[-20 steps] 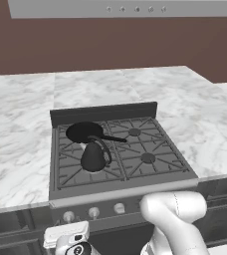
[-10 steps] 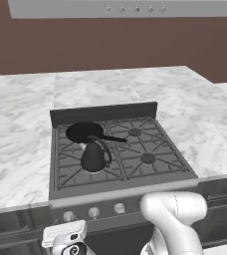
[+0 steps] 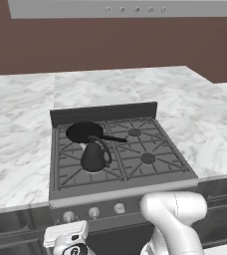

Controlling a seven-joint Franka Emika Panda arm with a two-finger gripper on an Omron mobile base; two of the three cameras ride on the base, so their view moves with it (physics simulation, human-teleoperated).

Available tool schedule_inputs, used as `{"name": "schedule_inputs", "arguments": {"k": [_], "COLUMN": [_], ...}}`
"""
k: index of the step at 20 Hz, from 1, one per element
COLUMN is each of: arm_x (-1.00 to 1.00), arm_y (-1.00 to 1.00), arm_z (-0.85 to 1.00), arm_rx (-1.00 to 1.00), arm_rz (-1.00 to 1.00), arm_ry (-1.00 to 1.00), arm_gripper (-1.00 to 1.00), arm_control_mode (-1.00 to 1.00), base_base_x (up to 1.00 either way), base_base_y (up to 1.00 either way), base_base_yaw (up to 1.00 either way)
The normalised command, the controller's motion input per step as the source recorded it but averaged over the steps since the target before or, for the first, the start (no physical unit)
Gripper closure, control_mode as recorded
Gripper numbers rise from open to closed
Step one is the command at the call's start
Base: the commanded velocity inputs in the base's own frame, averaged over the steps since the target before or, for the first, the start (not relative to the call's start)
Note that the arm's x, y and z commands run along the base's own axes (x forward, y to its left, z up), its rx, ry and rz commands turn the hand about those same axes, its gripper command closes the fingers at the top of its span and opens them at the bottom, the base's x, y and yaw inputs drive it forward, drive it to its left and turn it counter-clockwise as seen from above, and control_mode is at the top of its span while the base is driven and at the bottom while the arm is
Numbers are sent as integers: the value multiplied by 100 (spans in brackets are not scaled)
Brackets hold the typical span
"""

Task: Pick the kettle from the counter and place it on a stove burner. Then turn the burner on.

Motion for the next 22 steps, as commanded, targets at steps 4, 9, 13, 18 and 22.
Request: {"name": "schedule_inputs", "arguments": {"k": [4, 9, 13, 18, 22], "arm_x": [0, 0, 0, 0, 0], "arm_y": [-7, 0, 0, 0, 0], "arm_z": [0, 0, 0, 0, 0], "arm_rx": [0, 0, 0, 0, 0], "arm_rz": [0, 0, 0, 0, 0], "arm_ry": [0, 0, 0, 0, 0], "arm_gripper": [-100, 100, 100, 100, 100], "arm_control_mode": [-100, -100, -100, -100, -100], "base_base_x": [0, 0, 0, 0, 0], "base_base_y": [0, 0, 0, 0, 0], "base_base_yaw": [0, 0, 0, 0, 0]}}
